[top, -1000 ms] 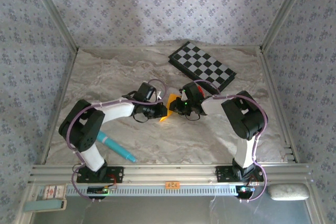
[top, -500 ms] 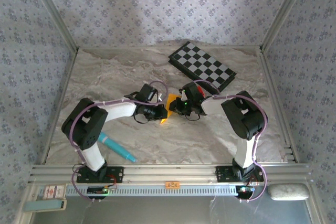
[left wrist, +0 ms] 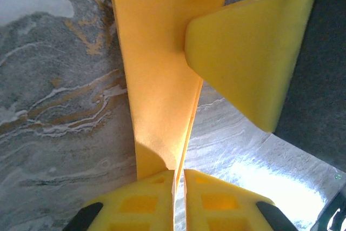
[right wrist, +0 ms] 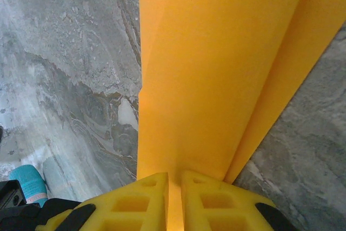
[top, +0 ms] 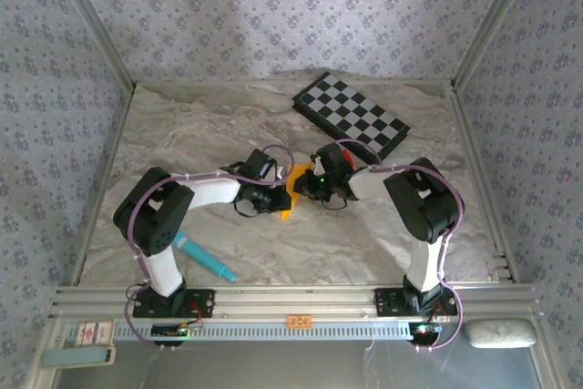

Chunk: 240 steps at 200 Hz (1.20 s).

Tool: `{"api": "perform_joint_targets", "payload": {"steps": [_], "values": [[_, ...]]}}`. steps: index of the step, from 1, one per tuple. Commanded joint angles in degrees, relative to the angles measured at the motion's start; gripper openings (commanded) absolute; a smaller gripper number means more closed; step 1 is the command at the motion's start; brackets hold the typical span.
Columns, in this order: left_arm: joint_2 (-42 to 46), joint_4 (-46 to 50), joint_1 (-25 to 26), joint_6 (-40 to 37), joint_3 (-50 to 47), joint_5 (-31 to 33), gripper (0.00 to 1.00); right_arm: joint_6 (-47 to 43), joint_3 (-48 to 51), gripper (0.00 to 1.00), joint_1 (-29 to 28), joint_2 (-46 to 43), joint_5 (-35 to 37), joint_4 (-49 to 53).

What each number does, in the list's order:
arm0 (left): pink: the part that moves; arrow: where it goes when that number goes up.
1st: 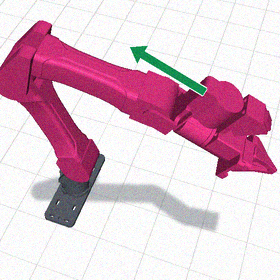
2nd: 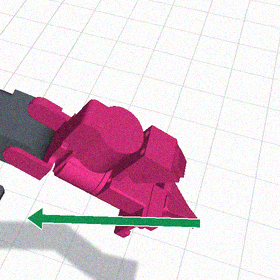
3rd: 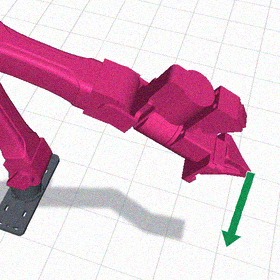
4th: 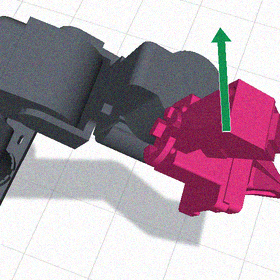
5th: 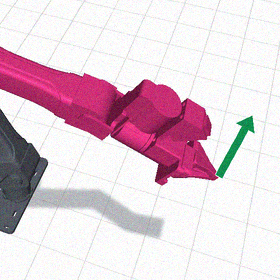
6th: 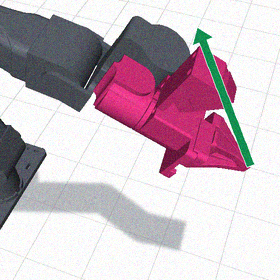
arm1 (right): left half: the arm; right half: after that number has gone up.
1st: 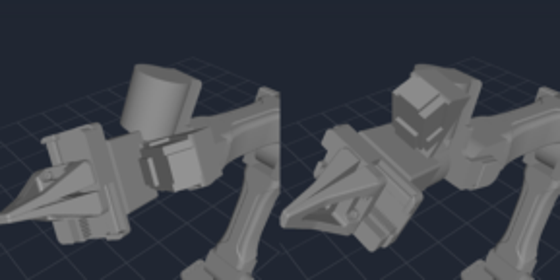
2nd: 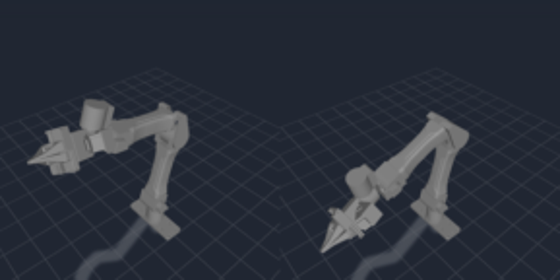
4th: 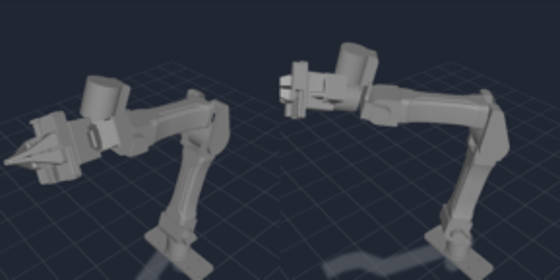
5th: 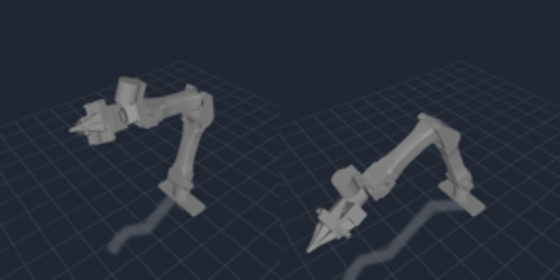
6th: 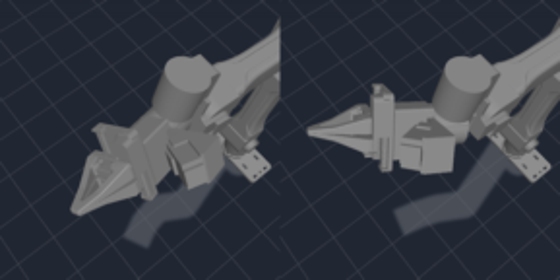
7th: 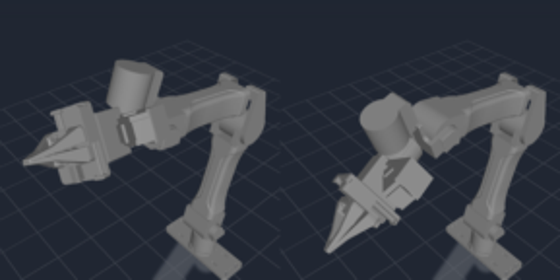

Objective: Fold a paper plane with a square sheet of paper (pick it up from the middle)
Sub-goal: Fold the wing for the fifth time at the center of the table.

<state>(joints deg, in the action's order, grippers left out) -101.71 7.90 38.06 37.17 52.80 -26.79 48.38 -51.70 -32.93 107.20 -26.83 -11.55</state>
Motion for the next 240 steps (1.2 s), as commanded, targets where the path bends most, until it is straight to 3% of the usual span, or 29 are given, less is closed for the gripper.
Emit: {"api": "perform_joint_targets", "payload": {"steps": [1, 101, 136, 198, 240], "values": [[0.04, 1.40, 0.52, 0.09, 1.14, -0.29, 0.12, -0.90, -0.95, 0.16, -0.21, 1.26, 0.38, 2.60], [7.66, 2.35, -2.01, 2.55, -0.54, 4.44, 0.25, -1.35, -0.68, 0.18, -0.27, -1.24, 0.20, 2.93], [7.33, 2.72, -2.35, 2.70, -1.55, 3.15, 0.29, -1.54, -0.68, 0.20, -0.39, -2.03, 0.12, 3.03], [3.66, 0.21, -1.77, 3.11, -1.17, -2.01, 0.30, -1.21, -0.68, 0.21, -0.50, -2.63, -0.15, 2.83], [2.22, 0.00, -1.58, 2.99, -0.90, -2.81, 0.24, -1.01, -0.42, 0.22, -0.40, -3.04, -0.26, 2.56]]}}
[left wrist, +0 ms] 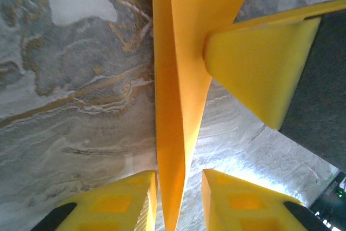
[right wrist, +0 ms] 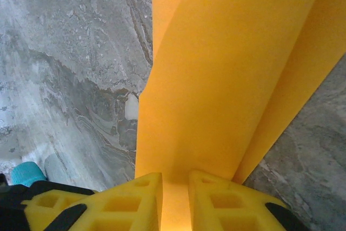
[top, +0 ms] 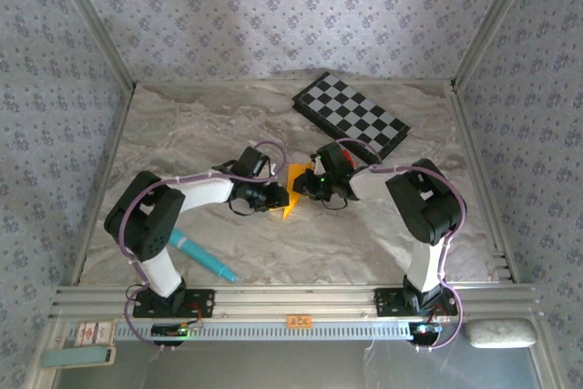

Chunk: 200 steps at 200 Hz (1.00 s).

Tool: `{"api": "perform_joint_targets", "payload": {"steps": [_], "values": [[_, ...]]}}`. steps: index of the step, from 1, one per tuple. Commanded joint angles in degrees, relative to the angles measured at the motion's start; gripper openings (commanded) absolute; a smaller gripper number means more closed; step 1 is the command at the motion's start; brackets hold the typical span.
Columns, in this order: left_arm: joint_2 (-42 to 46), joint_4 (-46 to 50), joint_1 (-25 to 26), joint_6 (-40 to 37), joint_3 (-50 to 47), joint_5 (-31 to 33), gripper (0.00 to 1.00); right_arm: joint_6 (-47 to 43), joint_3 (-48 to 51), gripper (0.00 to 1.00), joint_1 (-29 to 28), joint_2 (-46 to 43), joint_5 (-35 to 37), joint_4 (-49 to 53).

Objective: Fold a paper plane with a square sheet of paper (pick it up from the middle)
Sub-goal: Fold the wing for the fifth time at the center of the table.

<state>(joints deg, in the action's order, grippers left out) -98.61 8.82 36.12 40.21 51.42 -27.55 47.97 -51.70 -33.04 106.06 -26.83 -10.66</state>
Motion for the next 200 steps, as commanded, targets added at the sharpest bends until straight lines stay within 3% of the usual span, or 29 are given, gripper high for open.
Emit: {"api": "perform_joint_targets", "payload": {"steps": [1, 126, 200], "values": [[-0.88, -0.96, 0.41, -0.05, 0.50, -2.05, 0.24, -0.59, -0.38, 0.22, -0.32, -1.90, -0.30, 1.68], [-2.90, -1.53, 0.78, -0.39, 0.95, -3.08, 0.12, -0.14, 0.44, 0.23, -0.11, -2.92, -0.60, 0.41], [-1.33, 2.12, 1.53, -3.28, 2.77, 0.83, 0.06, -0.73, 3.31, 0.25, 0.40, -7.41, 1.63, -0.63]]}}
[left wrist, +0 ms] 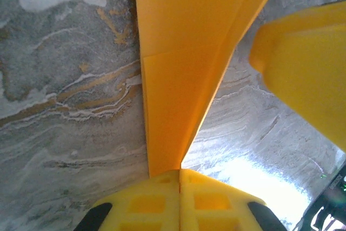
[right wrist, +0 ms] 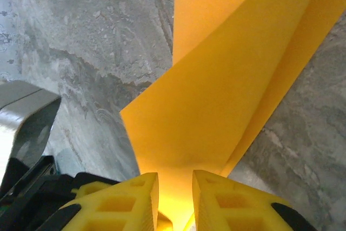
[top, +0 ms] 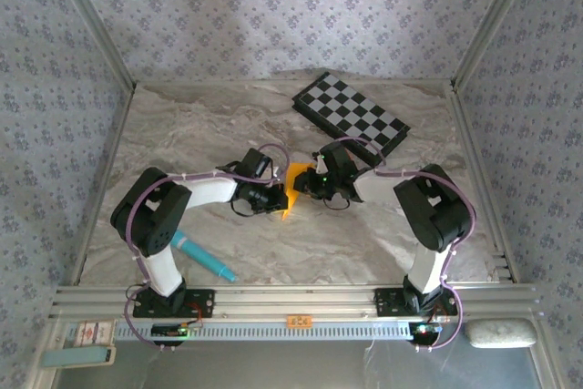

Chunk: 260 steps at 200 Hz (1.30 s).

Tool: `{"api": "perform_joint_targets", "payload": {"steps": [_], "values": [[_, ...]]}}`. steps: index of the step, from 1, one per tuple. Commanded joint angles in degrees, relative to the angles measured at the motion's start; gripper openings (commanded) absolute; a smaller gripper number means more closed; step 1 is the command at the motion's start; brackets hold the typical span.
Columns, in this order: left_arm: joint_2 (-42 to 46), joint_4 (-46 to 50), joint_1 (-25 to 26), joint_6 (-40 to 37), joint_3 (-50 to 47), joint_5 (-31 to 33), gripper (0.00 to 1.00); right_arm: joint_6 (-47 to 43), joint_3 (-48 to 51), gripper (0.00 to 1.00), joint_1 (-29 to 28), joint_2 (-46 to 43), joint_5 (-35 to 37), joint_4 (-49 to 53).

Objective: Fold a paper plane with a square sheet of paper (pick it up from the middle)
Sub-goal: Fold the wing for the fifth time at the center of the table.

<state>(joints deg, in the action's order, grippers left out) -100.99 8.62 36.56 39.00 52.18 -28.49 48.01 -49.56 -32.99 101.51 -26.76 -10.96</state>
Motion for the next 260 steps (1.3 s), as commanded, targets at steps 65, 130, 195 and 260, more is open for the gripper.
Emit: {"api": "perform_joint_targets", "payload": {"steps": [65, 130, 195, 260], "values": [[-0.05, 2.80, 2.95, -2.36, 2.03, 4.48, 0.05, -0.99, 2.12, 0.26, 0.31, -3.46, 2.07, -0.47], [-1.51, 3.05, 3.57, -2.47, 2.33, 4.94, 0.05, -0.92, 3.14, 0.25, 0.30, -3.29, 1.72, -1.23], [-2.35, 3.23, 3.59, -2.61, 2.27, 5.04, 0.05, -1.16, 3.24, 0.25, 0.02, -2.86, 0.54, -2.01], [-2.20, 3.74, 3.61, -3.15, 3.08, 4.69, 0.04, -1.32, 3.34, 0.23, -0.58, -2.33, -0.86, -1.97]]}}
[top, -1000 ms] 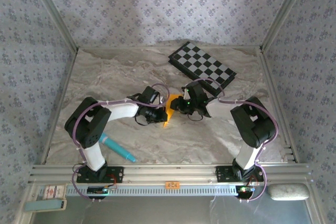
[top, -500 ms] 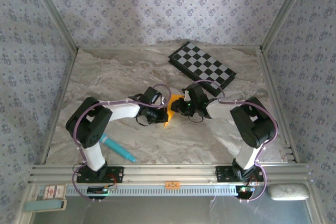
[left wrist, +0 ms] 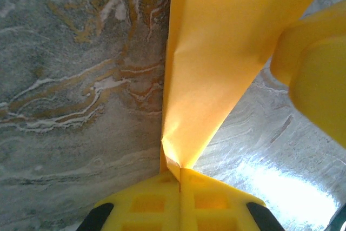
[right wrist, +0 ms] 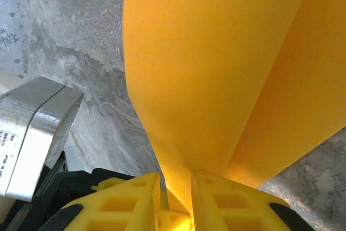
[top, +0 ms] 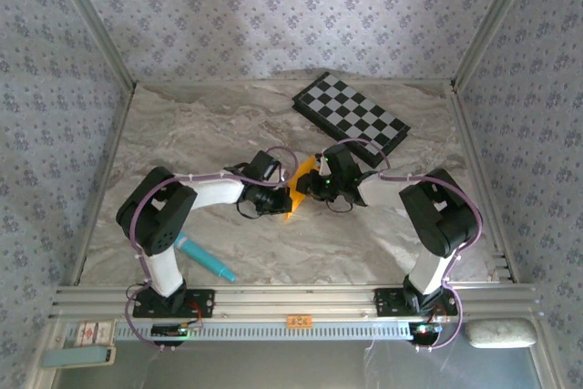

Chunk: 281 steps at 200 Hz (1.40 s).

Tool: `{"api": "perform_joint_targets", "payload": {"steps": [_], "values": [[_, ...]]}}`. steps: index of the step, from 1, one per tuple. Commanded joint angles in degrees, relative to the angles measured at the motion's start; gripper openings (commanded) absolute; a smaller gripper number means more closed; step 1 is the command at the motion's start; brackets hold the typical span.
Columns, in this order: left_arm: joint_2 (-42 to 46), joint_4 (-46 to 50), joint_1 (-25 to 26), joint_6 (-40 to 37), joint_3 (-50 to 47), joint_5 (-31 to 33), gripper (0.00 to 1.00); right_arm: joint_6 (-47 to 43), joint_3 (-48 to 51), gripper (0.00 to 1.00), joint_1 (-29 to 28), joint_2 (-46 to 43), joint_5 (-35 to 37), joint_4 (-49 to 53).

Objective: Fold a paper plane with a square sheet of paper (pick it up from the middle)
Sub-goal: Fold the wing for the fifth time at the center of the table.

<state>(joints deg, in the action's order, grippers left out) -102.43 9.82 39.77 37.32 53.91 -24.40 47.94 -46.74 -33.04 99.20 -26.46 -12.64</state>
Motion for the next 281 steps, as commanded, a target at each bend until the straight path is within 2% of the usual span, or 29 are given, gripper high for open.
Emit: {"api": "perform_joint_targets", "payload": {"steps": [1, 187, 281], "values": [[-0.75, 2.55, 0.40, -1.47, 1.41, 0.64, 0.04, -1.26, 0.47, 0.23, -0.58, -0.04, -1.15, -0.28], [-0.93, 2.21, 0.35, -1.30, 1.55, 0.14, 0.06, -0.83, -2.09, 0.17, -1.84, 3.90, -1.82, 3.91], [-0.94, 2.29, 0.31, -1.12, 1.46, 0.15, 0.06, -0.49, -3.25, 0.15, -1.68, 4.80, 1.34, 9.30]]}}
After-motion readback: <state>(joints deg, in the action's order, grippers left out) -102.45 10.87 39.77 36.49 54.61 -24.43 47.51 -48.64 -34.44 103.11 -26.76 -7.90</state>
